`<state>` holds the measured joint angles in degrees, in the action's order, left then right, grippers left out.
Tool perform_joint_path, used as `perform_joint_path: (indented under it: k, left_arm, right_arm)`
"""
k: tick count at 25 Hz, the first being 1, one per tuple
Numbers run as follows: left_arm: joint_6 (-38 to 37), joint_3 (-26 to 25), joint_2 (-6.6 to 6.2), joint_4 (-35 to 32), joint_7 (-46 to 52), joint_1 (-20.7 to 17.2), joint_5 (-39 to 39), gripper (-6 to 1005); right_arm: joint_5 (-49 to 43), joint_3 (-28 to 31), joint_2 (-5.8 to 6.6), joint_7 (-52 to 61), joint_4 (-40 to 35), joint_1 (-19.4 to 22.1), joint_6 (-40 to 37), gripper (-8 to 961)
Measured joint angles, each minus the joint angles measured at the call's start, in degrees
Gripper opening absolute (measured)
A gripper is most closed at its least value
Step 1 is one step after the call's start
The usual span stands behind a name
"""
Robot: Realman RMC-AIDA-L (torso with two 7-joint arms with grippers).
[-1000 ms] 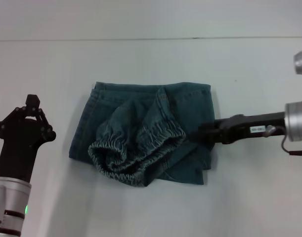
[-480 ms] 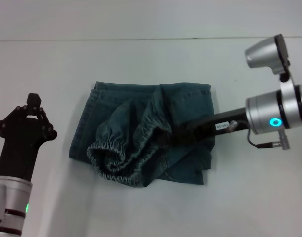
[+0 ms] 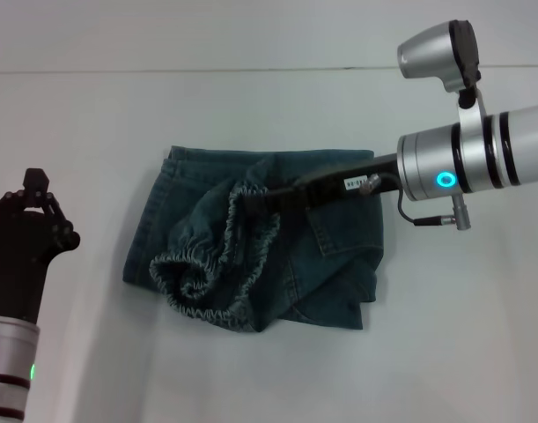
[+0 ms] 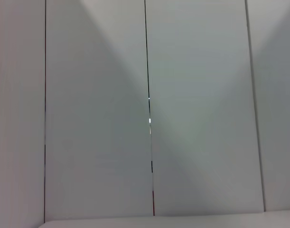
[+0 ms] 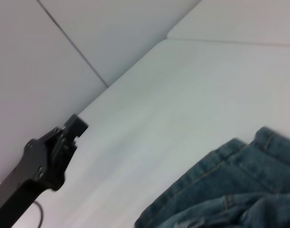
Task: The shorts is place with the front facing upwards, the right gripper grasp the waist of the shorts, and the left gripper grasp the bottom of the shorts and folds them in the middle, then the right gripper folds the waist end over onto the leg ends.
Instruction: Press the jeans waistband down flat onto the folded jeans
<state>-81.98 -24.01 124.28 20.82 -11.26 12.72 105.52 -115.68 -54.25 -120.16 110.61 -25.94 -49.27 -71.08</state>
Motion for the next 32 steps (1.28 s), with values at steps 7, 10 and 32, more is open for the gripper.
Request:
perform_joint_path:
  k: [7, 10, 32]
  left_arm:
    - [-0.4, -0.8, 0.00, -1.7, 2.4, 0.1, 0.0, 1]
    - [-0.7, -1.0, 0.00, -2.3, 3.0, 0.2, 0.0, 1]
    - [-13.9, 13.2, -0.35, -3.3, 8.0, 2.8, 7.7, 2]
  right_arm:
    - [0.2, -0.4, 0.01, -1.5, 4.1, -2.8, 4.8, 613]
    - [0.3, -0.4, -0.04, -2.4, 6.7, -4.7, 6.7, 613]
    - [18.6, 2.8, 0.61, -8.1, -4.9, 8.4, 2.9, 615]
